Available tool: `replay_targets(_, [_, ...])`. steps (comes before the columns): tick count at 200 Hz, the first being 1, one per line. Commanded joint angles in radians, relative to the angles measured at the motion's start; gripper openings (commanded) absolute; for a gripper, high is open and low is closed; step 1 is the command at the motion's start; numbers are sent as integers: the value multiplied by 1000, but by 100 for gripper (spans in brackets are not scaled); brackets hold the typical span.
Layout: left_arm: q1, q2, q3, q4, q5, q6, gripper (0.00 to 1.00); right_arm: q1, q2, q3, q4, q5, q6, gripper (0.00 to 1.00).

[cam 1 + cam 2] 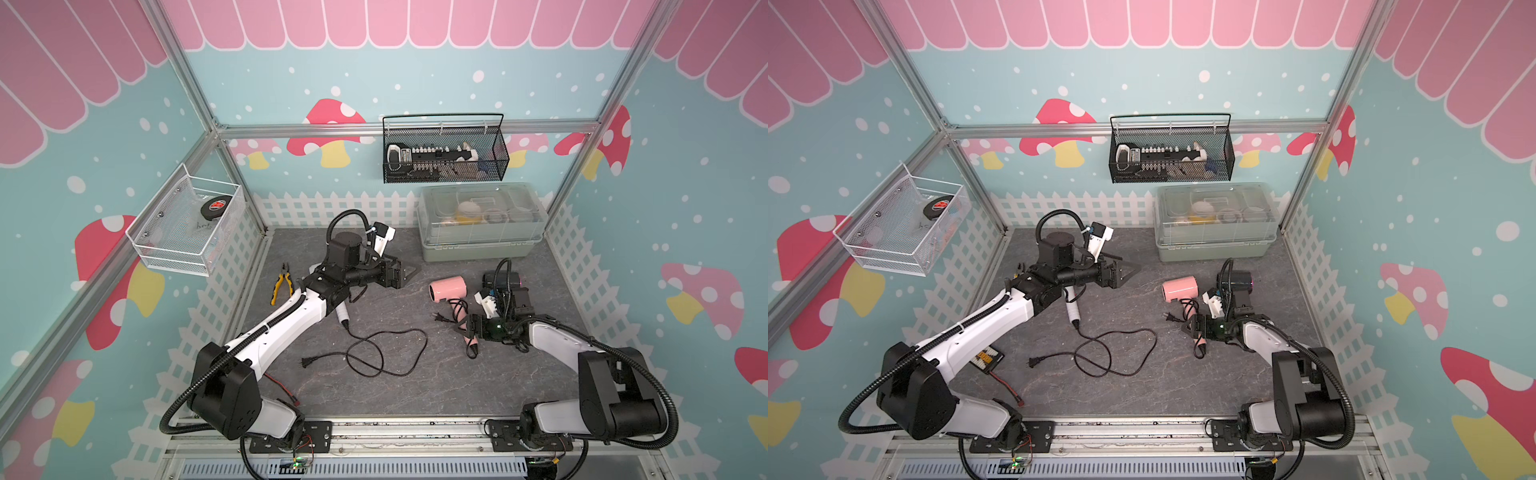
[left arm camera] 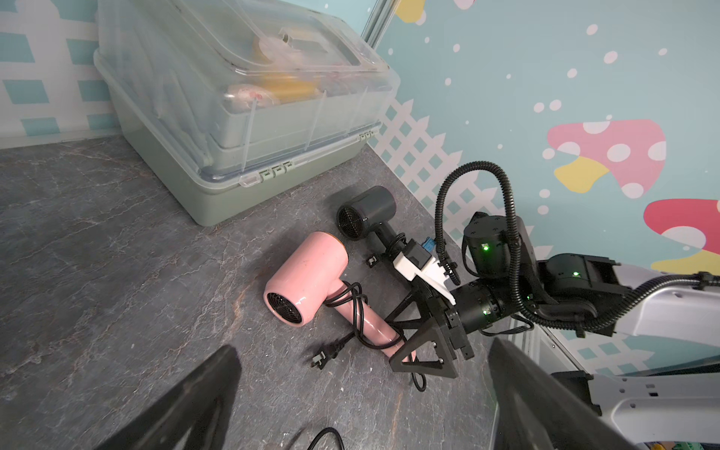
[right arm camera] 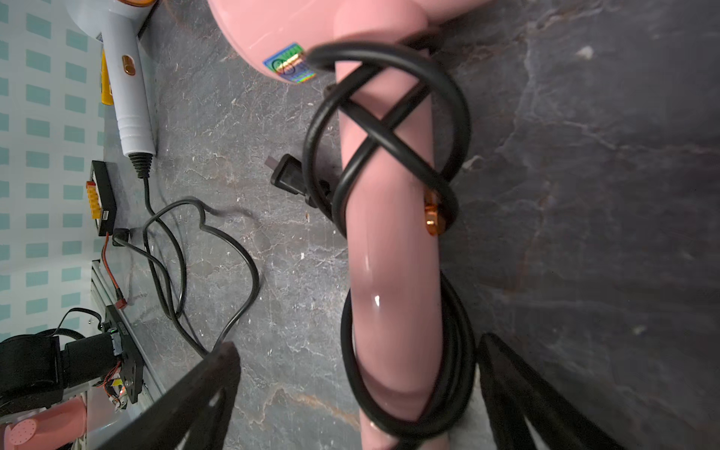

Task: Wrap the cord around the hair dryer
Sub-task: Place the hair dryer at the center of the board.

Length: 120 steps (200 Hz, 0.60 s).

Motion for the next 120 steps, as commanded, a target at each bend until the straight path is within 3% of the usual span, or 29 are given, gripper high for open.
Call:
replay_targets(1, [1,-36,-19,3,-47,-8,99,6,-54,33,-84,60,2,97])
replay_targets(46, [16,-65,-49,-65,-184,-19,99,5,-144,91,-147,140,-5,99])
replay_targets(120, [35,-90,-88,-313,-512,-78,93,27,-138,221,-166,100,-15,99])
